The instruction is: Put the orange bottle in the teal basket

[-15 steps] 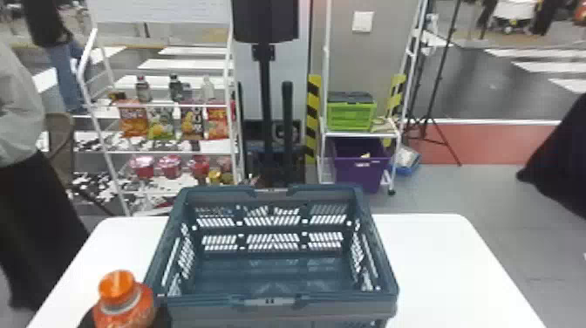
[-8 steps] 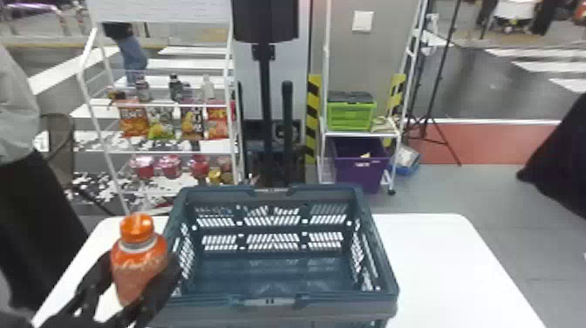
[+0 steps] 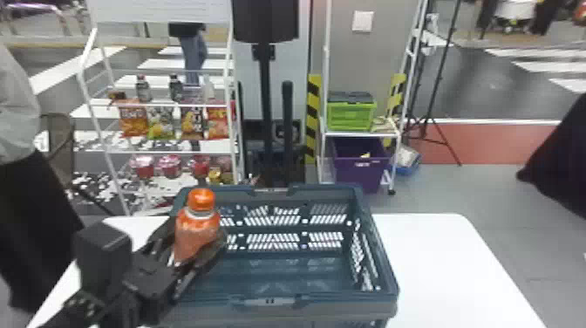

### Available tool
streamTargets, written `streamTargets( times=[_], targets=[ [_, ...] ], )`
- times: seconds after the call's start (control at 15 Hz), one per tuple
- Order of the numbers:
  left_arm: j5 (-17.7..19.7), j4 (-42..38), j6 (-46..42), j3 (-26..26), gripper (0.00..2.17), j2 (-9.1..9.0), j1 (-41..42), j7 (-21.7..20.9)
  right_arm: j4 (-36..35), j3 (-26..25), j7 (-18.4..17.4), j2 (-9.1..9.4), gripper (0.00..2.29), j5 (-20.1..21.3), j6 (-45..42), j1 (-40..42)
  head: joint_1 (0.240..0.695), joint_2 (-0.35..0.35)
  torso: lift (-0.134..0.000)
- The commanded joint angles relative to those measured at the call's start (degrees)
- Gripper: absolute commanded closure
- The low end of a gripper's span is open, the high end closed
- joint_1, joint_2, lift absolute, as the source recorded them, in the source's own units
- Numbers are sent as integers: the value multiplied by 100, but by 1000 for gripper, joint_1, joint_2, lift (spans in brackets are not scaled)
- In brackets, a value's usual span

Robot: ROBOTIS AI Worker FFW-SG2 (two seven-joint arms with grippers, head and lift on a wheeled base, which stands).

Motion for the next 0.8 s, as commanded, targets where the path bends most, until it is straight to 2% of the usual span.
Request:
streamTargets(
  times=[0.0, 0.13, 0.2, 0.27, 0.47, 0.53, 0.67, 0.73],
  targets=[
    [2, 811, 464, -342, 670, 361, -890, -276, 34, -25, -2, 97, 127, 69, 124, -9, 499, 0, 0],
    [-24, 1593, 658, -641, 670, 467, -1664, -689, 86, -42, -28, 141, 127, 87, 159, -9, 499, 0, 0],
    [-200, 1997, 675, -851, 670, 537, -2042, -891, 113, -42, -28, 167, 127, 122, 159, 0, 499, 0, 0],
    [-455, 2419, 675, -1054, 670, 546, -2455, -1278, 121, -60, -37, 193, 127, 131, 159, 18, 499, 0, 0],
    [-1114, 3623, 763, -1282, 670, 449, -3509, -2614, 139, -130, -37, 264, 127, 131, 124, 71, 499, 0, 0],
    [-1430, 4036, 728, -1440, 674, 397, -3799, -2913, 174, -148, -37, 290, 127, 140, 107, 79, 499, 0, 0],
    [-1764, 4845, 587, -1748, 674, 309, -4274, -3273, 201, -156, -37, 325, 127, 149, 107, 79, 499, 0, 0],
    [-1940, 5232, 552, -1792, 670, 203, -4450, -3431, 209, -156, -37, 334, 127, 149, 107, 79, 499, 0, 0]
  ],
)
